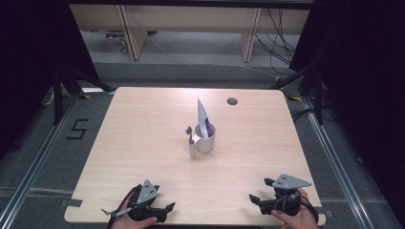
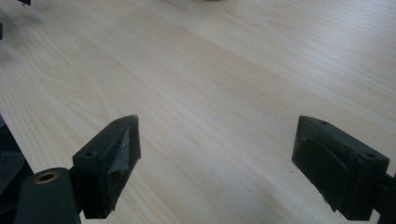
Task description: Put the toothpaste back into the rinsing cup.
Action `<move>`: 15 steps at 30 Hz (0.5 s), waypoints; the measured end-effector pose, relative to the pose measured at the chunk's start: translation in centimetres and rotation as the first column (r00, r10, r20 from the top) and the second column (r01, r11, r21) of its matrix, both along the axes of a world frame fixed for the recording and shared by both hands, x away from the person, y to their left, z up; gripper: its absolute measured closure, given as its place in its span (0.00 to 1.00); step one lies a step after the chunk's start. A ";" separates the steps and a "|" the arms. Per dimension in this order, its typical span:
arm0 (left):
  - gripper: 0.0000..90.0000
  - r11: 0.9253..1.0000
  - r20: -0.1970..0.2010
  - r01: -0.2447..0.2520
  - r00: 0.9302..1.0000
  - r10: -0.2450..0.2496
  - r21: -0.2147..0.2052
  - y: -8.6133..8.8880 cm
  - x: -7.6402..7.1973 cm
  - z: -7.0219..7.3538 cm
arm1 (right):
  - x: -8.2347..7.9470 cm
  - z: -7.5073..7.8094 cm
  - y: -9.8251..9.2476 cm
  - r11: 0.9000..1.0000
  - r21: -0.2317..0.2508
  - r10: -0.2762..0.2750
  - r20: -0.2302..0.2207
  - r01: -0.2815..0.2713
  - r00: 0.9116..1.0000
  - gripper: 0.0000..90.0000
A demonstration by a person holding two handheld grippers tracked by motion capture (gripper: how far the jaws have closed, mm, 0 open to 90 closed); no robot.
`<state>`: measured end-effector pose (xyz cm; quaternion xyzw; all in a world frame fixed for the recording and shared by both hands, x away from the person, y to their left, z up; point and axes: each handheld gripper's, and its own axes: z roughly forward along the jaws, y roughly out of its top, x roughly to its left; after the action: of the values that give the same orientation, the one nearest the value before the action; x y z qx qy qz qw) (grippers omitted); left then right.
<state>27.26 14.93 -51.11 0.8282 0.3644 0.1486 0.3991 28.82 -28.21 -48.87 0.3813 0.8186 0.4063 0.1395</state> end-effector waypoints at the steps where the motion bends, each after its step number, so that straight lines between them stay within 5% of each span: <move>1: 0.21 1.000 0.000 0.003 1.000 -0.003 0.006 0.1 0.0 0.0 | -0.2 0.0 0.0 1.000 0.008 -0.005 -0.016 0.005 1.000 0.18; 7: 0.21 1.000 0.003 -0.001 1.000 0.000 0.004 0.0 0.0 0.0 | -0.8 -0.3 -0.5 1.000 -0.015 0.006 -0.015 -0.007 1.000 0.18; 9: 0.21 1.000 0.004 -0.001 1.000 0.001 0.002 -0.1 0.0 0.0 | -1.2 -0.3 -0.4 1.000 -0.015 -0.006 -0.054 0.005 0.999 0.18; 15: 0.21 1.000 0.004 -0.001 1.000 0.001 0.003 -0.1 0.0 0.0 | -1.6 -0.6 -0.6 0.998 -0.055 0.011 -0.031 -0.013 0.999 0.18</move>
<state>27.28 14.88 -51.14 0.8282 0.3640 0.1508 0.3986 27.23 -28.86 -49.49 0.3785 0.8338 0.3785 0.1351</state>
